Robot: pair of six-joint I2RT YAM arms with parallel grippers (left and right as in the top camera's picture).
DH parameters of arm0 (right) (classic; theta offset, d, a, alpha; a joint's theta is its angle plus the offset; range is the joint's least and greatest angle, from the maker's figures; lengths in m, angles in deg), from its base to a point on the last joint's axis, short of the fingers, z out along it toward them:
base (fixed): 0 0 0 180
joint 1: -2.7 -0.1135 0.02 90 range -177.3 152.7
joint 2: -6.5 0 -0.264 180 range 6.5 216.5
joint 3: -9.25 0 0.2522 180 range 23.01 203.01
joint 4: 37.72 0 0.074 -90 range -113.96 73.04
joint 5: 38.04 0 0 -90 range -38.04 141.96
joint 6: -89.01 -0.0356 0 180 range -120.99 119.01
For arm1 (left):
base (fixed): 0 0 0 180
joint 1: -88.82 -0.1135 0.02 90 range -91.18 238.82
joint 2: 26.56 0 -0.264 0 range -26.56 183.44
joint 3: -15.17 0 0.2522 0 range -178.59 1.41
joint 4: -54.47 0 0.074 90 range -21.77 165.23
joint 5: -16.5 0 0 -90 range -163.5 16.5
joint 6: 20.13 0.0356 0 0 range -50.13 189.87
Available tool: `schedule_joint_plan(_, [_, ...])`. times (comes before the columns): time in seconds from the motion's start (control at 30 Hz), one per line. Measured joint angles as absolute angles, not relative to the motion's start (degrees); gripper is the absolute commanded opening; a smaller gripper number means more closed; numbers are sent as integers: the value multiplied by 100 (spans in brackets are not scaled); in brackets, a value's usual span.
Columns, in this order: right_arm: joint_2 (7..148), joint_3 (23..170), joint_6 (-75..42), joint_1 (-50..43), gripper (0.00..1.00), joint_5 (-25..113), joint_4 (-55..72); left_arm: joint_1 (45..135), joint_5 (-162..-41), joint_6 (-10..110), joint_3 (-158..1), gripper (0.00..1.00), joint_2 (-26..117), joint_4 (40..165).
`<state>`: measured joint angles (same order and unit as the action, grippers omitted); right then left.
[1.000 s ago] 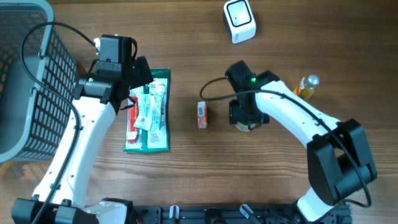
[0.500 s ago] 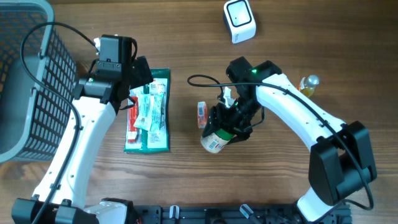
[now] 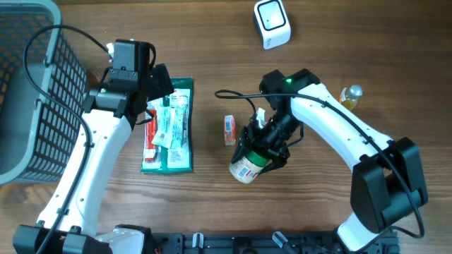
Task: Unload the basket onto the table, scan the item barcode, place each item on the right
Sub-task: 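Lift the jar and carry it toward the white scanner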
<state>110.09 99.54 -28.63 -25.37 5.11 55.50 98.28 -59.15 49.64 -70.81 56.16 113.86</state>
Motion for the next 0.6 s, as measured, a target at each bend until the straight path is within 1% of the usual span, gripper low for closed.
schedule_joint_plan(0.37, [11011, 9954, -2948, -2537, 24, 37, 5554, 9828, -5915, 4964, -7081, 100, 5616, 11386])
schedule_joint_plan(0.53, [11009, 9954, -2946, -2537, 24, 13, 5552, 9828, -5915, 4964, -7081, 100, 5616, 11386])
schedule_joint_plan(0.6, [11009, 9954, -2946, -2537, 24, 203, 5438, 9828, -5915, 4964, -7081, 100, 5616, 11386])
